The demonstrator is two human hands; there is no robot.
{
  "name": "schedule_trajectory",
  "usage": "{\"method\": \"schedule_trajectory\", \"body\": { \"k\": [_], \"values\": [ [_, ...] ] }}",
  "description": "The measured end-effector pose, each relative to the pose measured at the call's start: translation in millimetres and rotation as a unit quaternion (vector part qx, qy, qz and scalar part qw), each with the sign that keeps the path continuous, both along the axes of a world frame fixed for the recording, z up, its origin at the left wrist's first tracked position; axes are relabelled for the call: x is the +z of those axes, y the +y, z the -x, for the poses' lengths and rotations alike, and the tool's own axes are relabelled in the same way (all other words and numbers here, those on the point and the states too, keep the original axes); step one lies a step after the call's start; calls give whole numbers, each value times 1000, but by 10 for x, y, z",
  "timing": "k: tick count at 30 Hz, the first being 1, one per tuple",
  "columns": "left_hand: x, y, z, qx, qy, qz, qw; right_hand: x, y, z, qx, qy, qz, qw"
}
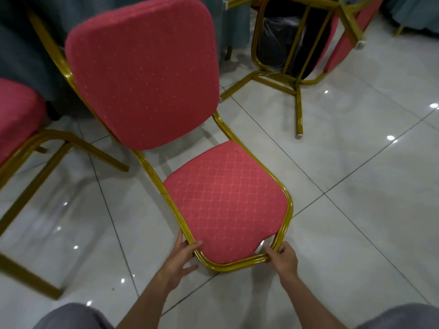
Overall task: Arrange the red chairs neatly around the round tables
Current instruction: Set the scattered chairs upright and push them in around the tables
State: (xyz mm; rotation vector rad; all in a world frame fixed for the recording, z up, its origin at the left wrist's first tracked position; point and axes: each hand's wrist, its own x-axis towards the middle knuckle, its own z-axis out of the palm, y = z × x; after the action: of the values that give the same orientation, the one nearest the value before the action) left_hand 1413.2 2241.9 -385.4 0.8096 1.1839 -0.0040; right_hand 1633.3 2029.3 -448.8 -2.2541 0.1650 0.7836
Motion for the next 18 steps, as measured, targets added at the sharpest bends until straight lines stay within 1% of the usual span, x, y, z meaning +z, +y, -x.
{"method": "schedule_trajectory", "body": {
  "k": [2, 4, 8, 12, 15, 18],
  "values": [
    [232, -85, -18, 6, -7, 24, 1000, 211, -129, 0, -6, 11, -10, 1000],
    [525, -174, -55, 17, 0, 29, 999, 497, -270, 30, -32, 25, -12, 999],
    [1160, -343, -129, 23, -9, 37, 999, 1363, -425, 40, -76, 59, -79, 992],
    [1906, -466, -172, 27, -12, 31, 999, 2227, -491, 45, -97, 78, -112, 986],
    [2423, -548, -241, 25, -20, 9, 999, 2812, -487, 11, -99, 86, -105, 986],
    [3015, -640, -317, 30, -36, 8, 999, 3371, -487, -13, -105, 79, -87, 988]
  ]
}}
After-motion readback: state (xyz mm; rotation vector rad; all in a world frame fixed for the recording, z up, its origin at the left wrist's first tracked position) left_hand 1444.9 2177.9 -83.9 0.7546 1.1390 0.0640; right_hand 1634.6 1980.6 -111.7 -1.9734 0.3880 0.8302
